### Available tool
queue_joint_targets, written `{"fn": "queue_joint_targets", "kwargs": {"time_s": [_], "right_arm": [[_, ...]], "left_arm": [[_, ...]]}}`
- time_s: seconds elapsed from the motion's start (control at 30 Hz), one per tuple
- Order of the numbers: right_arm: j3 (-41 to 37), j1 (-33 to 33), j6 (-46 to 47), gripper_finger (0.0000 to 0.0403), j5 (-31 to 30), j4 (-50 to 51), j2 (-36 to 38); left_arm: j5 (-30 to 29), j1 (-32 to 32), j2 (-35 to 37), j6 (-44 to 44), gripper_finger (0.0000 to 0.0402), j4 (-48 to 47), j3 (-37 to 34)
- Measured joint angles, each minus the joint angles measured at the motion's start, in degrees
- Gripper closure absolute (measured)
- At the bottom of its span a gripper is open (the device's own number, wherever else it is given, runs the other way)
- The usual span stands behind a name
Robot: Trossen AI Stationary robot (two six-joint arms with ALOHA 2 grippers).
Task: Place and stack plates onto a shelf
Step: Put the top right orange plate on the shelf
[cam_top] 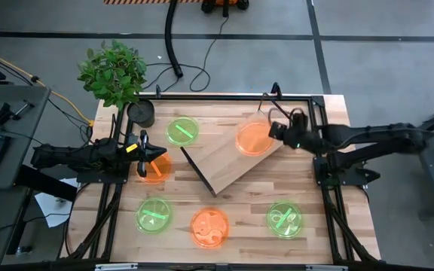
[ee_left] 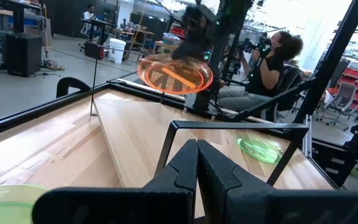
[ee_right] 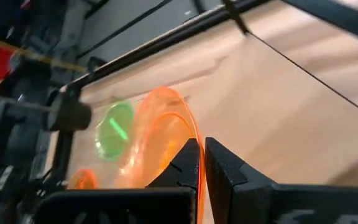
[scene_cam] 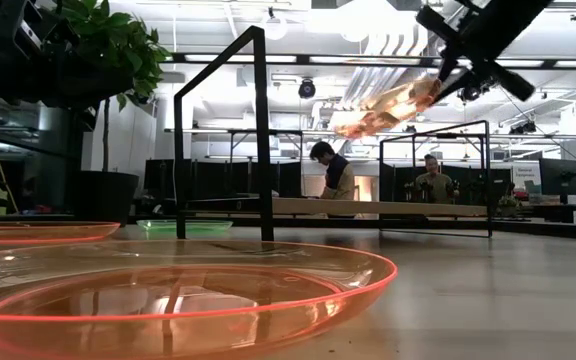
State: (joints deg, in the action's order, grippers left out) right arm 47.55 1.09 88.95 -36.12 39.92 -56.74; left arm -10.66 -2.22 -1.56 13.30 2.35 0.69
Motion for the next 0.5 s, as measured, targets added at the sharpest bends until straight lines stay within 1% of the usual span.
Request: {"fn": "queue_joint_targets", "kwargs": {"time_s": [0.13, 0.23, 0.3, 0.5], "right_arm": [[-0.02, 5.76, 16.94, 0.0403, -6.69, 10.04, -4.19], [-0.04, 7.84, 27.98, 0.0403, -10.12, 16.20, -7.76], [-0.07, 7.98, 31.71, 0.0403, -11.07, 16.90, -10.02], [-0.07, 5.98, 35.06, 0.0403, -12.11, 15.60, -16.32]], "left_arm": [[0.00, -0.02, 0.02, 0.00, 0.0401, 0.00, 0.02], [0.00, 0.00, 0.02, 0.00, 0.0401, 0.00, 0.00], [0.00, 0.00, 0.01, 0.01, 0.0401, 0.00, 0.00], [0.00, 0.00, 0.02, 0.02, 0.0401, 0.00, 0.01]]}}
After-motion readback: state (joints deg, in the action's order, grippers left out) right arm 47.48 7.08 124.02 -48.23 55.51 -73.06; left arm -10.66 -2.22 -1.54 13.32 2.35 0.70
